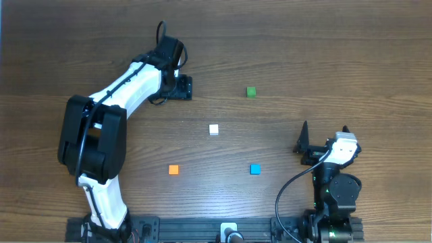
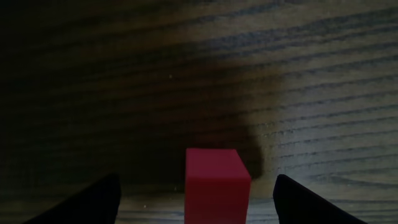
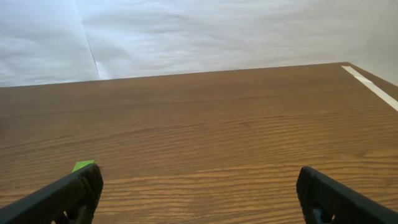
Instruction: Stack Cubes
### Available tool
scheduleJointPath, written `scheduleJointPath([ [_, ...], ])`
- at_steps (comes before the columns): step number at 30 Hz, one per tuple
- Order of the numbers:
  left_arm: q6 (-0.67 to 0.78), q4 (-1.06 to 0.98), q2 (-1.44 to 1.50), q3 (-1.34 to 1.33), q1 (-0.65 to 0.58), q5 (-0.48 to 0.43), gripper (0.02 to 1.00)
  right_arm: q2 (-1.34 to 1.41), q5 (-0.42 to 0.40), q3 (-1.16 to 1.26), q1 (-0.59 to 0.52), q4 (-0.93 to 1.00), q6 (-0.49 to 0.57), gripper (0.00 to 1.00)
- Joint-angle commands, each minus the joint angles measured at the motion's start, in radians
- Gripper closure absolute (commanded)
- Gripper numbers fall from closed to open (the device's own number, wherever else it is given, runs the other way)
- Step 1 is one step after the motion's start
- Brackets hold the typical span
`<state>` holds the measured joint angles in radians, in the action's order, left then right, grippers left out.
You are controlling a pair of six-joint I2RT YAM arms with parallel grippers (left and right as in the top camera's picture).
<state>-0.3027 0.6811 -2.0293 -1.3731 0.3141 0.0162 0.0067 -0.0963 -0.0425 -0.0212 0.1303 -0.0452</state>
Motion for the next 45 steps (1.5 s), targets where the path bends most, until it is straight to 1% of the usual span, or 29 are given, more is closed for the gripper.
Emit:
scheduleJointPath([
  [1,0.011,-0.006,-0.013,-0.023,0.005,0.012,0.244,0.0,-0.009,0.008,-0.006,-0.001,0.002,0.007],
  [14,0.038,-0.013,-0.013,-0.023,0.011,0.011,0.362,0.0,-0.009,0.008,-0.006,-0.001,0.002,0.009],
  [21,0.05,-0.013,-0.013,-0.023,0.023,0.011,0.472,0.0,-0.009,0.008,-0.006,-0.001,0.002,0.009],
  [30,0.049,-0.012,-0.013,-0.023,0.023,0.012,0.524,0.0,-0.009,0.008,-0.006,-0.001,0.002,0.007],
  [36,0.049,-0.008,-0.013,-0.023,0.022,0.012,0.601,0.0,-0.009,0.008,-0.006,-0.001,0.002,0.009],
  [45,0.048,-0.005,-0.013,-0.023,0.021,0.012,0.755,0.0,-0.009,0.008,-0.006,-0.001,0.002,0.009],
])
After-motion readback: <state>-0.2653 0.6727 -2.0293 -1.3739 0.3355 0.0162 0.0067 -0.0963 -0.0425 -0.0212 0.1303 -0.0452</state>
